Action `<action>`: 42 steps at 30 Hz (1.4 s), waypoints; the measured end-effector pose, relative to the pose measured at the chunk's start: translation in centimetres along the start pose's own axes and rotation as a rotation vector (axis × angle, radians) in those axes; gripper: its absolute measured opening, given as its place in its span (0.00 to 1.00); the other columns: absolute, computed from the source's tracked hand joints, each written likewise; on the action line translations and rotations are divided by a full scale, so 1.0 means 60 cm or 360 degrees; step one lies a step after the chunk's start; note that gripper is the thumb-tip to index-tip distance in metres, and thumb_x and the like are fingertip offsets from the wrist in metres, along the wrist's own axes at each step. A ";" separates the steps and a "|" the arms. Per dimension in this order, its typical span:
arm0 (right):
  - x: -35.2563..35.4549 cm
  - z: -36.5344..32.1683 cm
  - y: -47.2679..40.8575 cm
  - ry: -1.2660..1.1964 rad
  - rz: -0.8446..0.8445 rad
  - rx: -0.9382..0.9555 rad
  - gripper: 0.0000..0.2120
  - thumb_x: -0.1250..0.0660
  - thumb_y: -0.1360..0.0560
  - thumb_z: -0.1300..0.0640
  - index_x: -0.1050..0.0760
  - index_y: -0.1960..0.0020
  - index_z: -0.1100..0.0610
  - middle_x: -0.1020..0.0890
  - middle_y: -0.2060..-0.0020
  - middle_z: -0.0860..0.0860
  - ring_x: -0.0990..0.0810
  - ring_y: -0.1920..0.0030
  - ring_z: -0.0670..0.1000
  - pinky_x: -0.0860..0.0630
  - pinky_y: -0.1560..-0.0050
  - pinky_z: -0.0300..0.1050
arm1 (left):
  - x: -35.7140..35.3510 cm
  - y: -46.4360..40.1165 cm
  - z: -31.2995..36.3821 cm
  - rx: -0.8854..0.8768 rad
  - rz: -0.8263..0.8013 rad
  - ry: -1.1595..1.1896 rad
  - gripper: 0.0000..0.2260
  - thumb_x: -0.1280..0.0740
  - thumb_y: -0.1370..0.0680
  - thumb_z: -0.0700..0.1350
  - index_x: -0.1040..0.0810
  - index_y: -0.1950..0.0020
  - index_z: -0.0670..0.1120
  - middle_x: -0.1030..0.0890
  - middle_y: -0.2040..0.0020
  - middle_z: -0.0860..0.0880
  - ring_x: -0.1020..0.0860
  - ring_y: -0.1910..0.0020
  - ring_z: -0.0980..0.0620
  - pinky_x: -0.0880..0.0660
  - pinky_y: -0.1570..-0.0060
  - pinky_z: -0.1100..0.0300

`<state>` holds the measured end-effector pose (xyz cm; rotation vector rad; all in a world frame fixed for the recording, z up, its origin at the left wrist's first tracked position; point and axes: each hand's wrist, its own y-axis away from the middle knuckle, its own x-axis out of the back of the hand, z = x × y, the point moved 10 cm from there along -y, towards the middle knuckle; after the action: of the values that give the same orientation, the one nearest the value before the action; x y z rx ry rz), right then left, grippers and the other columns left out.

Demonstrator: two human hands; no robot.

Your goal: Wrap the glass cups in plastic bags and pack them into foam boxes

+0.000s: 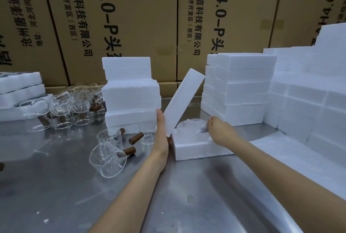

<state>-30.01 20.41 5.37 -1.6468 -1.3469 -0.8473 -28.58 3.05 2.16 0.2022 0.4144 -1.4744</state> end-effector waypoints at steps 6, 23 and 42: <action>-0.006 -0.004 0.011 0.0252 0.0127 0.0104 0.03 0.48 0.21 0.64 0.40 0.53 0.58 0.22 0.57 0.60 0.28 0.60 0.58 0.34 0.60 0.46 | -0.004 0.001 0.001 -0.0020 -0.0033 -0.0063 0.37 0.43 0.40 0.75 0.24 0.41 0.54 0.19 0.42 0.45 0.22 0.41 0.46 0.29 0.34 0.46; -0.031 -0.098 0.052 0.0088 0.0119 0.0651 0.20 0.54 0.18 0.48 0.36 0.28 0.43 0.36 0.26 0.45 0.41 0.27 0.47 0.45 0.28 0.53 | -0.006 -0.003 0.002 -0.0062 -0.0043 -0.0114 0.34 0.43 0.36 0.72 0.25 0.39 0.52 0.20 0.44 0.43 0.21 0.43 0.46 0.26 0.37 0.46; 0.048 0.094 0.063 -0.1616 0.0655 -0.0177 0.14 0.51 0.20 0.39 0.30 0.50 0.44 0.25 0.52 0.43 0.27 0.51 0.45 0.35 0.52 0.42 | -0.029 0.011 0.015 -0.0322 -0.0056 -0.0917 0.41 0.41 0.37 0.73 0.45 0.27 0.62 0.43 0.37 0.60 0.41 0.39 0.62 0.43 0.41 0.60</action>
<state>-25.76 26.37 4.80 -2.4690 -1.4860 0.2364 -27.87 4.35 3.58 -0.3877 0.0955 -1.4402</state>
